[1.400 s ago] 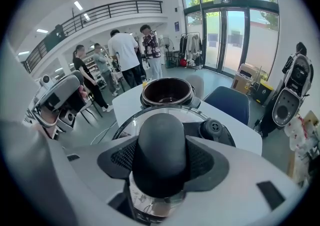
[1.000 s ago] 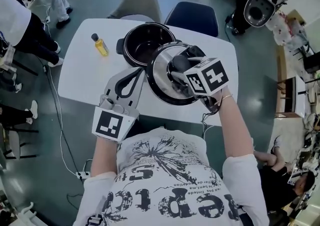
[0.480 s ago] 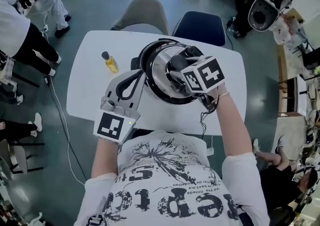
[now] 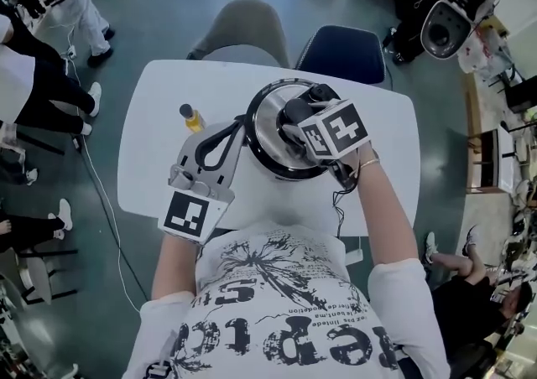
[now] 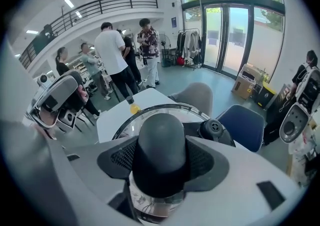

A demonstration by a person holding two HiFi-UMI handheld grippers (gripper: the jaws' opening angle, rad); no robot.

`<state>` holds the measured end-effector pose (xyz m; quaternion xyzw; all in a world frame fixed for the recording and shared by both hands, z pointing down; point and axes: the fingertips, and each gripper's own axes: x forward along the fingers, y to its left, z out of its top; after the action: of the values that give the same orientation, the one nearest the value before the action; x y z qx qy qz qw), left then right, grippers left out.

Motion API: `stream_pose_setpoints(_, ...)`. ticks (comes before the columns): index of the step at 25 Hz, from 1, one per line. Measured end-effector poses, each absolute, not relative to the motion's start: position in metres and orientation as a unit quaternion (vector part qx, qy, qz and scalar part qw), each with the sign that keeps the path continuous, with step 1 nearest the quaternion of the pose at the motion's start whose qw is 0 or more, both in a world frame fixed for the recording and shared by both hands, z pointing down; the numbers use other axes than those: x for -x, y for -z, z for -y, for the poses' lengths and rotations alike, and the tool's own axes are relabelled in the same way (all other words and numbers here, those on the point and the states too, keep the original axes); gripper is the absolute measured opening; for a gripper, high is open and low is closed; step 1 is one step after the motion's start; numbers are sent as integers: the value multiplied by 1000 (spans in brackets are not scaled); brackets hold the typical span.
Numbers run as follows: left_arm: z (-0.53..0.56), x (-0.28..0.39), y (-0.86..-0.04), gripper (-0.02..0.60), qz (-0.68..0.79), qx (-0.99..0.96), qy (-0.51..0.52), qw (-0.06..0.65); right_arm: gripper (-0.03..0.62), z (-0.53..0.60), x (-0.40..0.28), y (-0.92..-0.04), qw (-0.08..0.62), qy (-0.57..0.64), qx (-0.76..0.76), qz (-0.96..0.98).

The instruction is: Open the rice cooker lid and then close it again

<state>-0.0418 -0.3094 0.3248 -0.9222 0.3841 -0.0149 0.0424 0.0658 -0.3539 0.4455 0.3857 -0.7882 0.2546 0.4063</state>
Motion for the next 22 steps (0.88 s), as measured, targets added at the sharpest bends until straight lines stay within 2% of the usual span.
stream_pose_setpoints(14, 323, 33, -328, 14, -368, 929, 20, 41, 296, 359, -77, -464, 438, -268, -396, 761)
stream_pose_setpoints(22, 327, 30, -332, 14, -367, 929, 22, 43, 302, 369, -73, -466, 426, -260, -397, 770)
